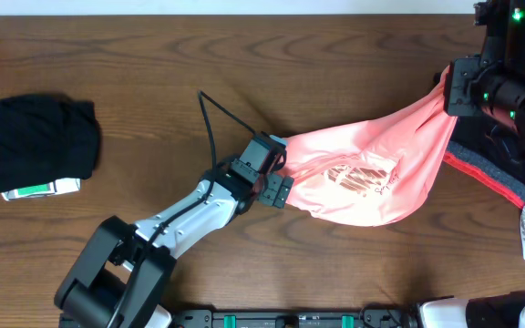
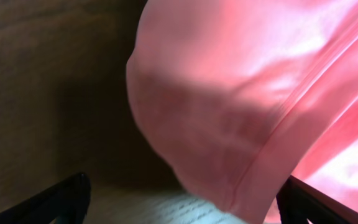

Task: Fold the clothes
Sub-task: 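Reach the left gripper to the t-shirt's left edge and grasp it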

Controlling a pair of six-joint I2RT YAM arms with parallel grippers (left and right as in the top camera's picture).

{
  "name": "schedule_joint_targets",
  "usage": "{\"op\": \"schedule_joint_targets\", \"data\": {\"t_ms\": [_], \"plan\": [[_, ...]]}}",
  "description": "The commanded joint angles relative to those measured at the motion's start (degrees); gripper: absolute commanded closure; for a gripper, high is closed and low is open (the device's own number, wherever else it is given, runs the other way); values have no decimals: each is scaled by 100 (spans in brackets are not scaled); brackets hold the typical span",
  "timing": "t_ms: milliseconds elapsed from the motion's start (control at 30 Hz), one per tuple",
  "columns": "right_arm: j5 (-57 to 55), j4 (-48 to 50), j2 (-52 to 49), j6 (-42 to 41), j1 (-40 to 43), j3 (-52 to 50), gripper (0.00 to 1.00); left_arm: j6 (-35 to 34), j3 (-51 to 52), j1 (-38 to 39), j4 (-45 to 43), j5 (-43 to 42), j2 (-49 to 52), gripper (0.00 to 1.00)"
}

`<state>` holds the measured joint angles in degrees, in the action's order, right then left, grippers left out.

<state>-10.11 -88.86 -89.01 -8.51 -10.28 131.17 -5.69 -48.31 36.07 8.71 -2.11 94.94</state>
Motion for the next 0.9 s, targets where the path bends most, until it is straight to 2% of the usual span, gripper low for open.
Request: {"op": "schedule_joint_targets", "data": {"t_ms": [0,100,167,400,633,733,867], "plan": [[-83,4,46,46,37,-7,96,70,-98,83,-208,229,76,10],[-83,2,46,46,37,-7,96,59,-98,131,-380,649,127,23],[-83,-11,46,46,37,-7,96,-37,-98,155,-476,870,177,28],[-83,-17,46,46,37,-4,96,-330,-98,236,-538,857,509,28],[-83,-15,46,46,37,-7,97,-341,-98,503,-570,861,614,29],[-83,-15,46,46,37,-4,97,-341,-98,566,-636,863,614,35],[-85,-13,46,46,37,-7,98,-341,-98,579,-667,868,614,37]]}}
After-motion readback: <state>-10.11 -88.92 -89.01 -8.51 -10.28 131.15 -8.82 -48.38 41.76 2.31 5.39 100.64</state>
